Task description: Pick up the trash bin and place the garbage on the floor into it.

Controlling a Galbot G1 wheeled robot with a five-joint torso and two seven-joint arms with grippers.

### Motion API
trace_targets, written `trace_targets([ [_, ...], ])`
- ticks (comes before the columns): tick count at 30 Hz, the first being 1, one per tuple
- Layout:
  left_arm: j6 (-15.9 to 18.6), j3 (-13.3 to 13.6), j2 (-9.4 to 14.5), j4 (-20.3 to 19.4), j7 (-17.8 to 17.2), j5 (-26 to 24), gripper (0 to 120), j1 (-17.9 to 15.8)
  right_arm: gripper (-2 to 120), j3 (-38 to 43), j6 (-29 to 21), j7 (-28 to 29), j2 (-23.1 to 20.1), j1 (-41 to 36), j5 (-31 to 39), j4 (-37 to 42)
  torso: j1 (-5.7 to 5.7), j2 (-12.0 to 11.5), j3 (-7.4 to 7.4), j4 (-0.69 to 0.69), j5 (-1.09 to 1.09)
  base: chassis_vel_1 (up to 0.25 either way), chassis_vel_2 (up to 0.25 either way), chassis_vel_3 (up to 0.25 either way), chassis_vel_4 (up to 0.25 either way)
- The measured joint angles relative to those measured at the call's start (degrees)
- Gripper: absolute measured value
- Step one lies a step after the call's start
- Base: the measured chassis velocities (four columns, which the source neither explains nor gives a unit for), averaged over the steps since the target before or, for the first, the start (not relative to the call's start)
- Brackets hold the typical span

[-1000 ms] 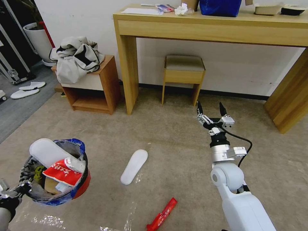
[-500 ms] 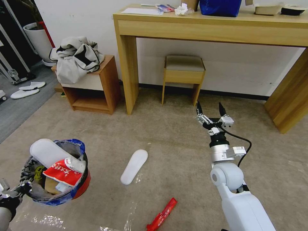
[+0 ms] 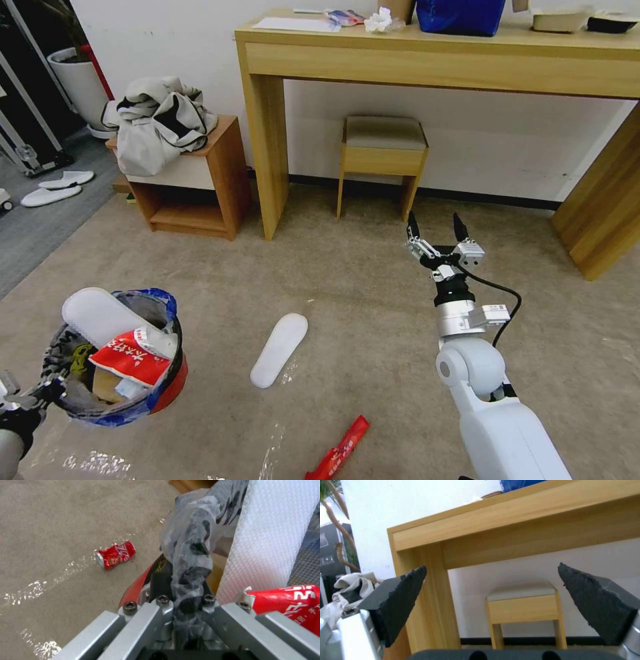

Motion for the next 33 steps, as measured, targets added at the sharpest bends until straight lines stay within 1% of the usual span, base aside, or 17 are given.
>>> trace_targets([
  [23,-0.21,-0.06,-0.05,0.37,-0.04,0.02,1,-0.18,100,-0.23,0.66,-0.07,0.28,0.28,-0.48,-0.85,0.0,0.0,0.0,0.0,0.0,-0.046,0.042,0.042,-0.043],
  [33,-0.42,-0.1,0.1,0.4,-0.08,0.05,1,-0.14,100,-0.39,0.82,-0.08,0.36,0.23,-0.72,-0.89,0.0,0.0,0.0,0.0,0.0,0.0,0.0,0.0,0.0],
])
